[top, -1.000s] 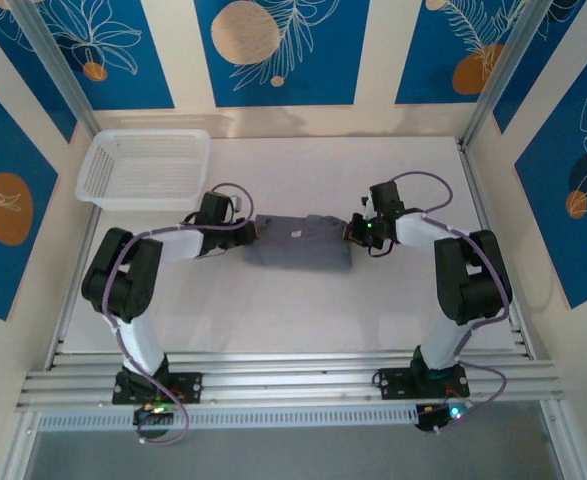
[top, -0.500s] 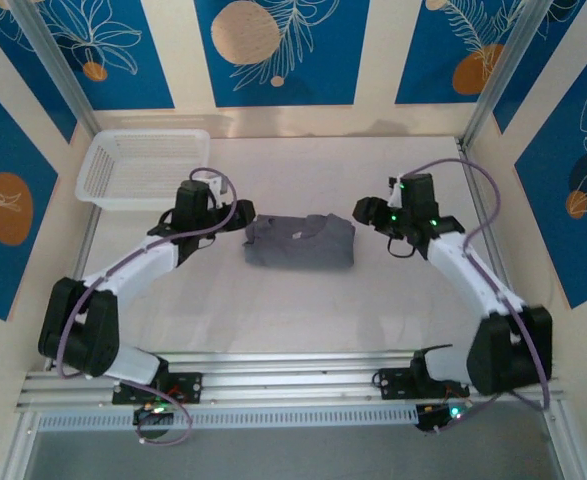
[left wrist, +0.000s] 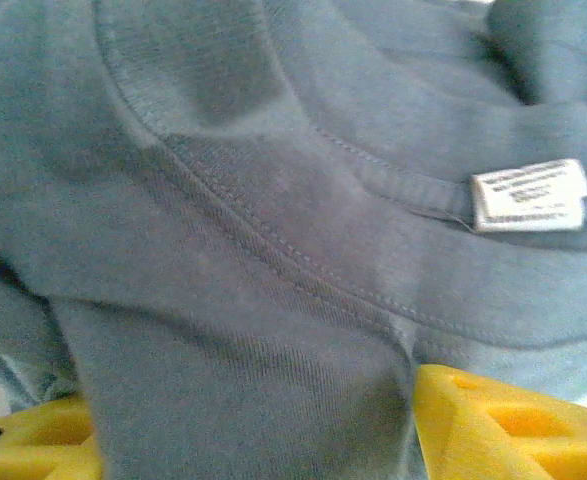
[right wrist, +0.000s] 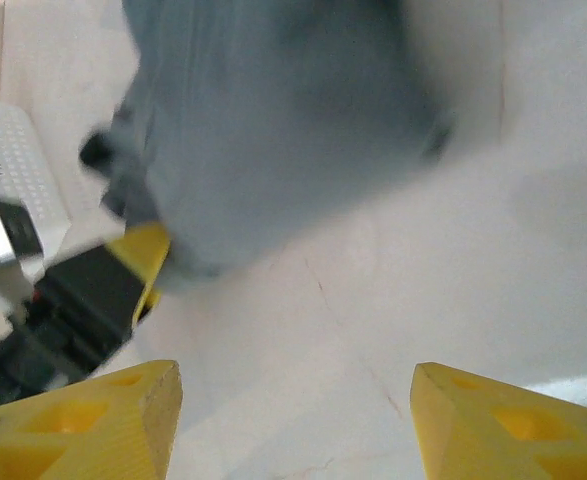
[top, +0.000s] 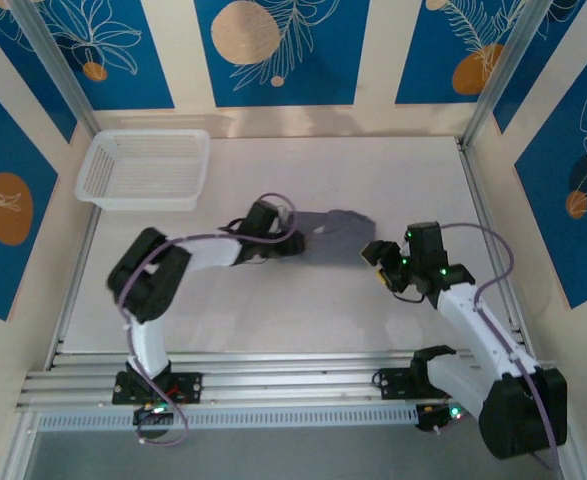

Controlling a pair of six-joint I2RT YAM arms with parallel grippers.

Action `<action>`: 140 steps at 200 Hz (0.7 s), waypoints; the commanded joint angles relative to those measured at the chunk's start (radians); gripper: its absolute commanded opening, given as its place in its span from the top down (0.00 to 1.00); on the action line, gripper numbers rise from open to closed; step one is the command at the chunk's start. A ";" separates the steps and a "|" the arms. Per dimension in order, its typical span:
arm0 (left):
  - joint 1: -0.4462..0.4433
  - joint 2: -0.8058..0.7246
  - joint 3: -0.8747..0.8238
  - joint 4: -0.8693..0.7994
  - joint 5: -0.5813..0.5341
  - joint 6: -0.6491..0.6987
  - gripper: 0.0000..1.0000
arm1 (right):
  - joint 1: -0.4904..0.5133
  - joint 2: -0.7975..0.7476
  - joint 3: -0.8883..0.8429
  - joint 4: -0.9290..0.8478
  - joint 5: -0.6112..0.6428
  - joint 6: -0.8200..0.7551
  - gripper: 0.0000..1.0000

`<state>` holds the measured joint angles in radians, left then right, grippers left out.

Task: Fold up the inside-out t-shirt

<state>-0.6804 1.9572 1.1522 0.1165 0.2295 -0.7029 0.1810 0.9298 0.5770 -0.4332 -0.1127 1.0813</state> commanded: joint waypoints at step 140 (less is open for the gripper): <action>-0.084 -0.404 -0.023 0.042 -0.187 0.152 0.14 | -0.352 0.453 0.075 0.432 -0.245 0.266 0.45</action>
<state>-0.7574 1.7359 1.2266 0.1974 0.0990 -0.6468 -0.1741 1.2587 0.6178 -0.1986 -0.2871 1.3170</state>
